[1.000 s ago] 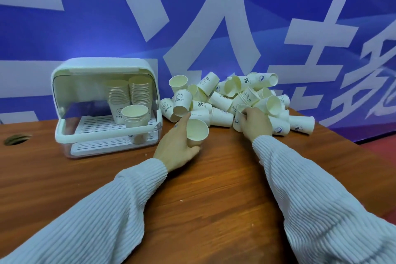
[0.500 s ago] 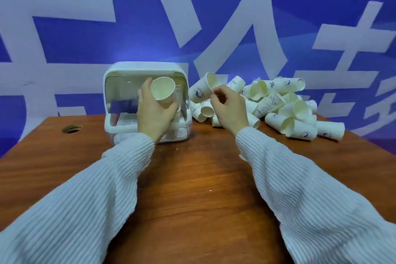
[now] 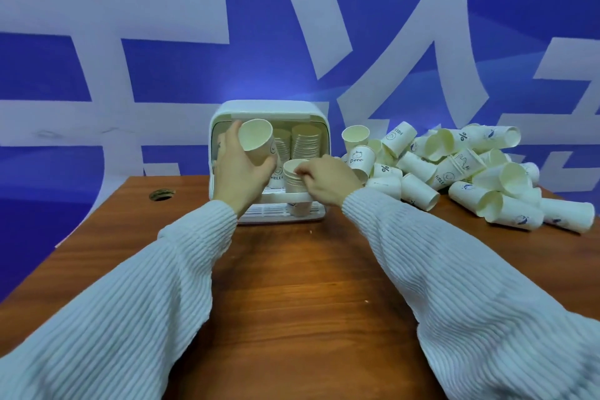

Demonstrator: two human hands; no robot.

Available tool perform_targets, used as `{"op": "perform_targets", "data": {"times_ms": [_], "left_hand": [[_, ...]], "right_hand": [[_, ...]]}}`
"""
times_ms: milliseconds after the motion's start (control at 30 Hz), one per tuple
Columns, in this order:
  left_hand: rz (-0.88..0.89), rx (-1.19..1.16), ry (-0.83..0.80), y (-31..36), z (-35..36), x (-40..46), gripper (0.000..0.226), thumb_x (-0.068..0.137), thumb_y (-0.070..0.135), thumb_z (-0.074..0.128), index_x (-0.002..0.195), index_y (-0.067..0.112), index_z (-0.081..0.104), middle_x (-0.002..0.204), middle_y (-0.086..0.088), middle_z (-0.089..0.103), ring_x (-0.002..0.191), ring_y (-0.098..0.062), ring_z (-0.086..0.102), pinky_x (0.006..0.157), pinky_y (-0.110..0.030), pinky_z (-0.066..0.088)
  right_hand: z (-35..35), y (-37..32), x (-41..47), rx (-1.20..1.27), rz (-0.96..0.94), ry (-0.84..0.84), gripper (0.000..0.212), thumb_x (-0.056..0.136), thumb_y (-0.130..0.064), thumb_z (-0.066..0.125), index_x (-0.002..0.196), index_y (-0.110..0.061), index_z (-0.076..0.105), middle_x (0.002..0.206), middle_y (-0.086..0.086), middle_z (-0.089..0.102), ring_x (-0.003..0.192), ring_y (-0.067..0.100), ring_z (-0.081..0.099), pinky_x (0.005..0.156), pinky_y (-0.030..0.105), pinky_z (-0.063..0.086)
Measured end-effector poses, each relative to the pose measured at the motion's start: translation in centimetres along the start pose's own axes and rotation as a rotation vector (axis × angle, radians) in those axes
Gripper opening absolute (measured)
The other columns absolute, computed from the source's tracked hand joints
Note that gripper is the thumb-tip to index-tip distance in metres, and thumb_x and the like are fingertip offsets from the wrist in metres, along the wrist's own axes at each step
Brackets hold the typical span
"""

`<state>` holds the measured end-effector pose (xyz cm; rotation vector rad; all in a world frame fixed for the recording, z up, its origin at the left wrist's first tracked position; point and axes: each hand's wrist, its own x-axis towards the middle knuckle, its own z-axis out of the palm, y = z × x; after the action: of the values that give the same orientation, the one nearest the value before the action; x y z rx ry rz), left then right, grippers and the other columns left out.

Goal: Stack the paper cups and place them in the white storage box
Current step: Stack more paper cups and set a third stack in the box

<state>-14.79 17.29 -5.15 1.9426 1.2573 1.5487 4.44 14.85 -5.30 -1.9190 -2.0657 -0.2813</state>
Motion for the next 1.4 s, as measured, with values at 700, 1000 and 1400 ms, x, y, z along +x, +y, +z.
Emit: {"op": "perform_targets", "data": {"times_ms": [700, 1000, 1400], "left_hand": [[-0.032, 0.127, -0.247, 2.1, 4.5, 4.2, 0.086, 0.082, 0.032, 0.073, 0.158, 0.023, 0.032, 0.145, -0.011, 0.039, 0.128, -0.032, 0.05, 0.108, -0.04, 0.04], [-0.011, 0.239, -0.311, 1.8, 4.8, 4.1, 0.084, 0.081, 0.032, 0.074, 0.153, 0.029, 0.031, 0.138, -0.011, 0.042, 0.116, -0.034, 0.058, 0.098, -0.043, 0.048], [0.048, 0.613, -0.51, -1.6, 6.7, 2.6, 0.063, 0.101, 0.066, 0.016, 0.154, 0.04, 0.039, 0.153, -0.014, 0.045, 0.134, -0.041, 0.046, 0.107, -0.055, 0.036]], "right_hand": [[1.8, 1.7, -2.0, 0.421, 0.184, 0.004, 0.041, 0.093, -0.007, 0.049, 0.131, -0.022, 0.051, 0.135, -0.004, 0.066, 0.124, 0.021, 0.062, 0.105, 0.045, 0.05], [2.3, 2.1, -2.1, 0.48, 0.159, 0.018, 0.055, 0.096, -0.005, 0.049, 0.147, -0.024, 0.042, 0.141, -0.002, 0.064, 0.132, 0.015, 0.058, 0.112, 0.041, 0.047], [1.9, 3.5, -2.9, 0.607, 0.263, 0.338, 0.055, 0.094, -0.012, 0.051, 0.146, -0.029, 0.047, 0.096, -0.018, 0.065, 0.092, 0.013, 0.065, 0.089, 0.037, 0.053]]}}
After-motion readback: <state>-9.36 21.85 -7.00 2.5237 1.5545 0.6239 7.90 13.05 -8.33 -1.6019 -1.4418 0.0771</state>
